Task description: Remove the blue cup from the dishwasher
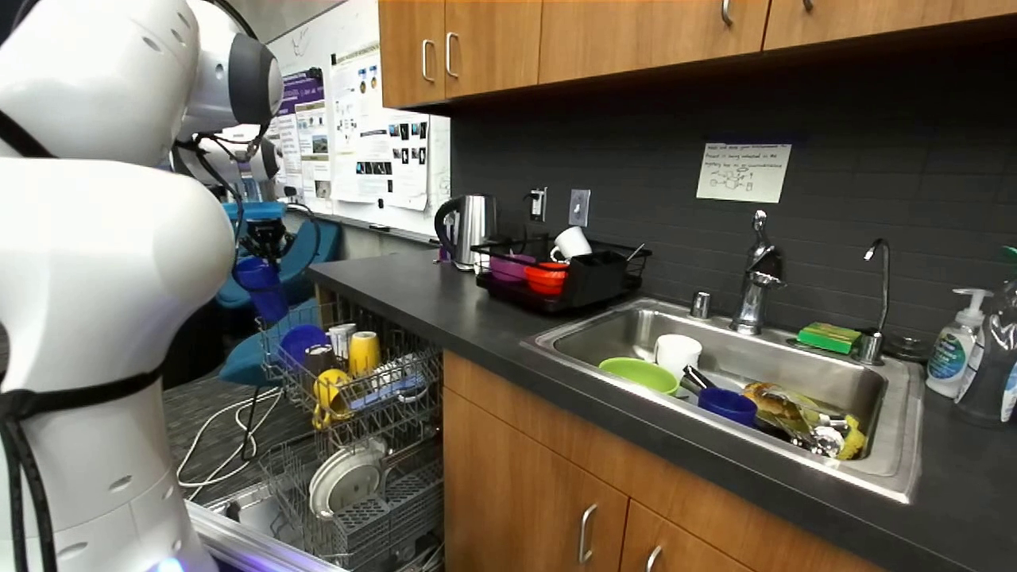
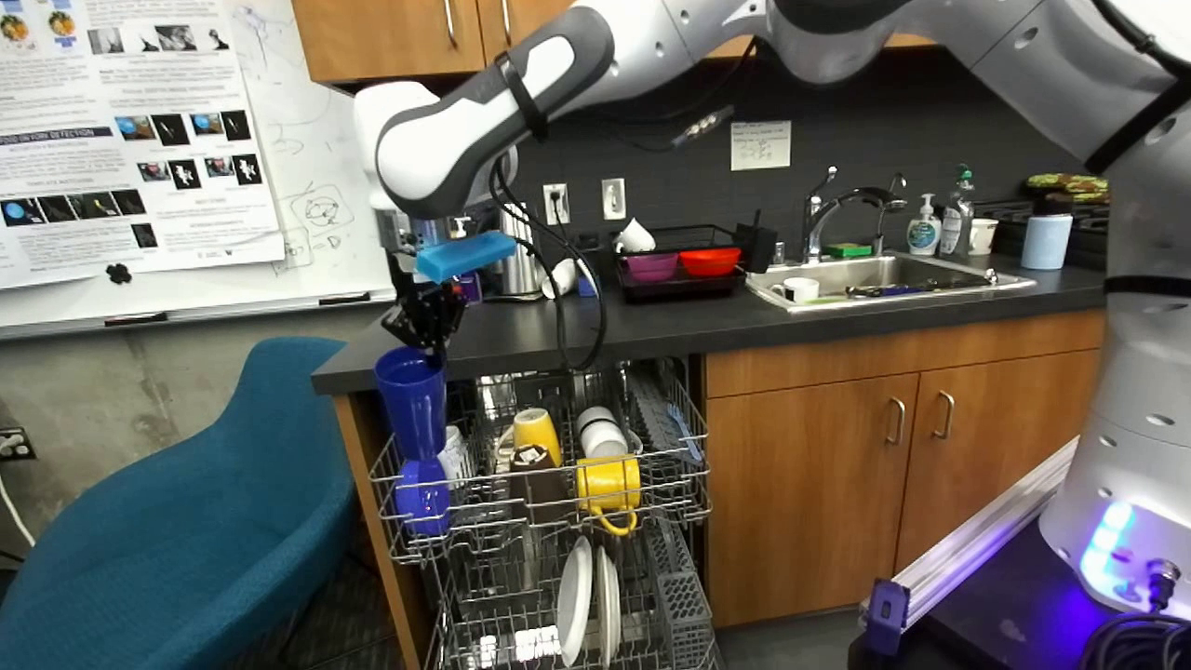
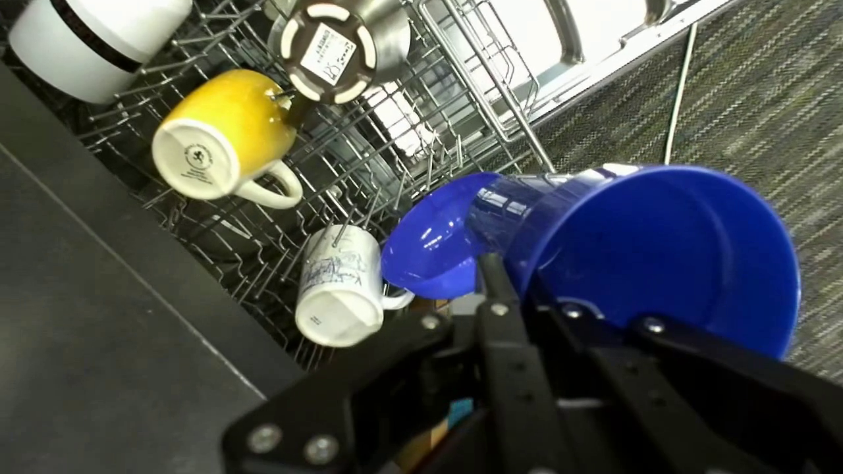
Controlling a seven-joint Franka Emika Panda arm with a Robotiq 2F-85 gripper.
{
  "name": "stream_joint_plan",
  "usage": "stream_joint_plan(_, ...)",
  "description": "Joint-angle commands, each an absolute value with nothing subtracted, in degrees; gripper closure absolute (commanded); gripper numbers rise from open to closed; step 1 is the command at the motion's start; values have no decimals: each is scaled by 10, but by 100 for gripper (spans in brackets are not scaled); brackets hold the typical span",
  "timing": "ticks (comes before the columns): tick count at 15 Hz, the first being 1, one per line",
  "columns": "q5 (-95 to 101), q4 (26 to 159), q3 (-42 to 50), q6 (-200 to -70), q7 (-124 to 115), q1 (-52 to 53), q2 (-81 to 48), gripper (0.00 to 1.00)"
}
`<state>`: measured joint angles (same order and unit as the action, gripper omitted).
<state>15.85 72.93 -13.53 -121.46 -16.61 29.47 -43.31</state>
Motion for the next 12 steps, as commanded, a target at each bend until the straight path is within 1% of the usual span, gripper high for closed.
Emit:
stream_joint_plan(1, 164, 799, -133, -1232, -178, 288, -369, 98)
stream_joint_plan(7, 207, 874, -104, -1297, -218, 285, -282, 98)
stream_joint_plan(12, 240, 908, -73, -1323, -259, 294, -223, 98)
